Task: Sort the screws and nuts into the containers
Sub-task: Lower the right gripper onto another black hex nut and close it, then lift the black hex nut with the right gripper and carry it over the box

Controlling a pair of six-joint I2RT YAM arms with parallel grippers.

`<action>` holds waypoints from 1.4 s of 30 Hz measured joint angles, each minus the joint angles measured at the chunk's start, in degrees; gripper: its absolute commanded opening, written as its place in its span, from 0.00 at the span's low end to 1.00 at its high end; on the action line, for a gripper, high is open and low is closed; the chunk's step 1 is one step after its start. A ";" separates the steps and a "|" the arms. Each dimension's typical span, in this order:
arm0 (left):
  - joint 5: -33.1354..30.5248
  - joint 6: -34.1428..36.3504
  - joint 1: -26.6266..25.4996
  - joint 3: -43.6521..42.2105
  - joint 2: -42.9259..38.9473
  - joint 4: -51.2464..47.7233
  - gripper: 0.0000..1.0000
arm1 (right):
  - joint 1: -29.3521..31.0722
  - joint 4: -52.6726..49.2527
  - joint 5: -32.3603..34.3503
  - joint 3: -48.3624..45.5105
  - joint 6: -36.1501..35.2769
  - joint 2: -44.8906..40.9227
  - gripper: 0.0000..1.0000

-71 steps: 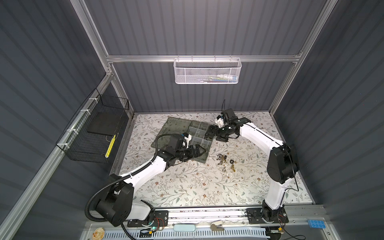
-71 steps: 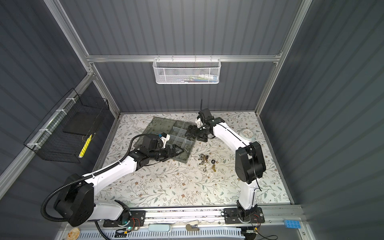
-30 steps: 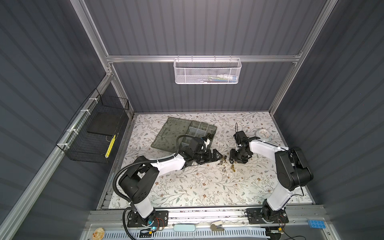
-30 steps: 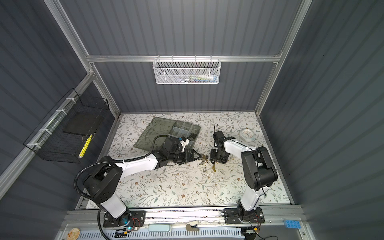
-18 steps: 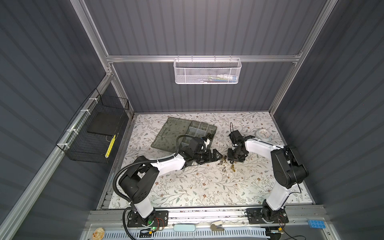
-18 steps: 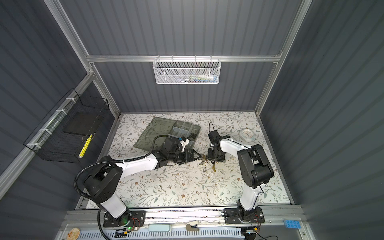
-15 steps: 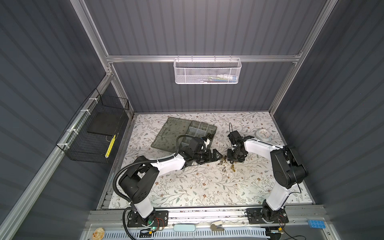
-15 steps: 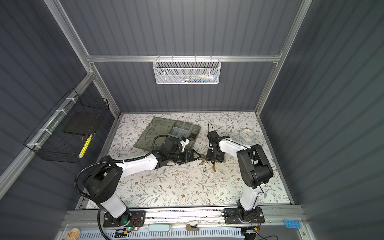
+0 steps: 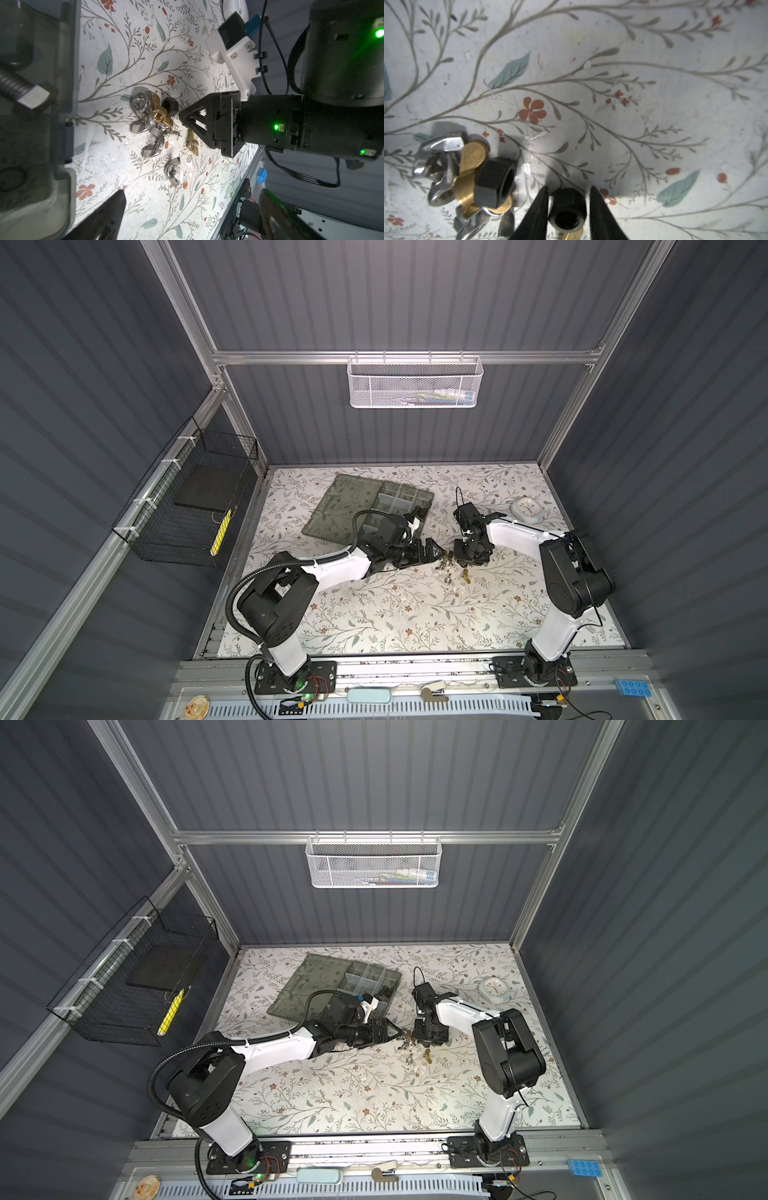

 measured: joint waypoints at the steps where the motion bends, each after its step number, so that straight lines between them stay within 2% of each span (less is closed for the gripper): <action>1: 0.00 0.00 0.00 0.00 0.00 0.00 1.00 | 0.00 -0.07 0.11 0.00 0.00 0.00 0.28; 14: -0.02 0.00 0.00 0.00 -0.02 -0.44 1.00 | 0.04 -2.01 -0.57 0.42 -0.07 -0.55 0.23; 27: -1.97 1.53 0.22 0.00 -2.05 -4.39 1.00 | 0.04 -5.05 -3.87 7.76 -0.48 -3.08 0.23; 36: -2.14 3.28 4.46 0.00 -6.32 -7.13 1.00 | 0.61 -6.38 -7.91 16.37 -0.63 -2.49 0.23; 42: -1.95 4.42 9.03 -0.90 -10.82 -8.81 1.00 | 2.19 -5.38 -13.64 22.16 0.02 0.46 0.23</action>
